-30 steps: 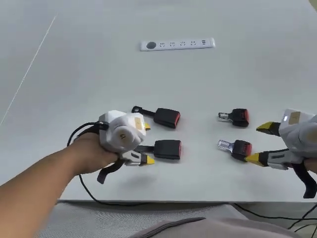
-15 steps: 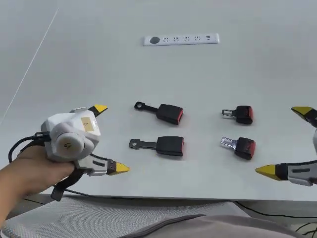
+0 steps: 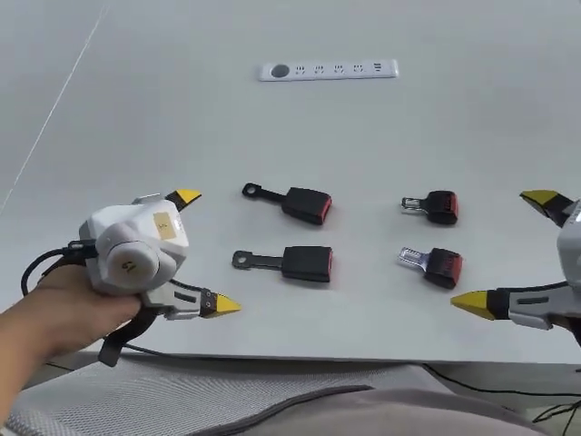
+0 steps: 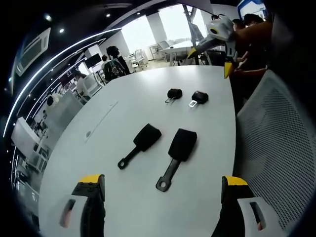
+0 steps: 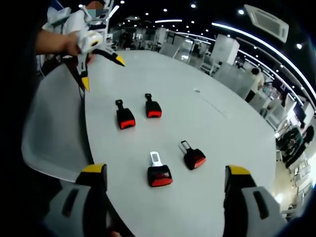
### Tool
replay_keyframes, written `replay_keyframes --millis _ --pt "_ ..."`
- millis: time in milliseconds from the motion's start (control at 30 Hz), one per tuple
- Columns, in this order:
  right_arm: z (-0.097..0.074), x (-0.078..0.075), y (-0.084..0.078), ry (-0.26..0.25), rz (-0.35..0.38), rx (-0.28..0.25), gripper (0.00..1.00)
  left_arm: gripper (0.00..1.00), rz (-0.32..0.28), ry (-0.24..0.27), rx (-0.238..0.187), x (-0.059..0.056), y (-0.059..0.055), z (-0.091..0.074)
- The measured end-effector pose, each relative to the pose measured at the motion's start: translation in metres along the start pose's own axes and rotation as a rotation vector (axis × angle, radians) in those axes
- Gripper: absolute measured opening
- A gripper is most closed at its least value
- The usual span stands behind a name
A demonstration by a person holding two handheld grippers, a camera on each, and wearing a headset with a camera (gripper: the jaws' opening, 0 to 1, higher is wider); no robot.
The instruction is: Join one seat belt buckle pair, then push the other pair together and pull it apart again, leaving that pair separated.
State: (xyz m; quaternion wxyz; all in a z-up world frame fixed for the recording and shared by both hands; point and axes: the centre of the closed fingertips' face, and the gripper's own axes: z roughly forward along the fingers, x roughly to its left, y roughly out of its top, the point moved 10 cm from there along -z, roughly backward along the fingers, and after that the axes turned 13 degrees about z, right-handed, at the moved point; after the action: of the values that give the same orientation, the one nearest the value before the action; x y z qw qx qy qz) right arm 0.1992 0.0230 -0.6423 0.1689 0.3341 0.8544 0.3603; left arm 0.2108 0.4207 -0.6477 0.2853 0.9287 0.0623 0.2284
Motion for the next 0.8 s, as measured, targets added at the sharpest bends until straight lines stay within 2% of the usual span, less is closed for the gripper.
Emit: replay_keyframes --millis 167,233,300,367,433,500,567,667,800 --pt "0.001 0.001 0.001 -0.003 -0.013 0.0 0.97 0.98 0.018 -0.03 0.003 0.0 0.001 0.013" --pt "0.002 -0.001 0.001 -0.006 0.003 0.013 0.96 0.95 0.015 -0.046 0.001 0.0 0.004 0.018" --pt "0.003 -0.003 0.002 -0.001 0.008 0.021 0.9 0.91 0.019 -0.059 0.0 0.0 0.007 0.023" --pt "0.006 -0.002 0.003 0.005 0.001 0.027 0.91 0.89 0.026 -0.071 -0.003 0.0 0.008 0.029" --pt "0.009 -0.002 0.003 0.022 -0.024 0.024 0.89 0.86 0.035 -0.089 -0.007 -0.001 0.01 0.035" --pt "0.014 -0.003 0.004 0.035 -0.016 0.028 0.88 0.84 0.061 -0.093 0.014 -0.001 0.011 0.042" --pt "0.017 -0.003 0.004 0.049 -0.02 0.031 0.85 0.78 0.088 -0.128 0.012 -0.004 0.014 0.049" --pt "0.024 -0.002 0.004 0.071 -0.031 0.048 0.81 0.73 0.111 -0.159 0.019 -0.006 0.016 0.06" --pt "0.035 -0.001 0.001 0.11 -0.056 0.084 0.74 0.62 0.138 -0.197 0.025 -0.007 0.017 0.074"
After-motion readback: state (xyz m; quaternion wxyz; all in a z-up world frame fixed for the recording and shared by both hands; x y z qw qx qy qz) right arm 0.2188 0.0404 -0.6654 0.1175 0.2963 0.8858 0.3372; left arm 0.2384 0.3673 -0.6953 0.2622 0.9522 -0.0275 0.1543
